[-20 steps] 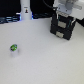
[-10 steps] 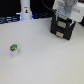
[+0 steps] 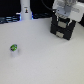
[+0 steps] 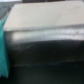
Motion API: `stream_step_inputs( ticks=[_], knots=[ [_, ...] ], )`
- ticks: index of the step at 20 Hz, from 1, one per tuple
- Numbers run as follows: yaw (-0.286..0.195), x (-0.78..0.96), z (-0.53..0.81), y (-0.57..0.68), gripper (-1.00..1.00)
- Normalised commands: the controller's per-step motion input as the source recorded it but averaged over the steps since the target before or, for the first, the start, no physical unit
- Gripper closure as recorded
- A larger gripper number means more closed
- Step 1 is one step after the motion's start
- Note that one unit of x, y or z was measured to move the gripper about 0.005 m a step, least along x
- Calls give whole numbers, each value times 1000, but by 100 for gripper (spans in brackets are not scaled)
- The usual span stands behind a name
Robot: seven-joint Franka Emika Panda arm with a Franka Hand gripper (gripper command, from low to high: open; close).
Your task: Open the kcup holder, insert the kcup into the holder, and close the kcup holder
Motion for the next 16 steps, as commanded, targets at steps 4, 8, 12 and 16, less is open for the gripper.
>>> stream_step_inputs(
  ticks=[4,8,12,16],
  knots=[
    [-57,757,221,-99,100],
    [-79,944,312,-210,100],
    [-81,941,306,-220,100],
    [-83,944,300,-225,100]
  ],
)
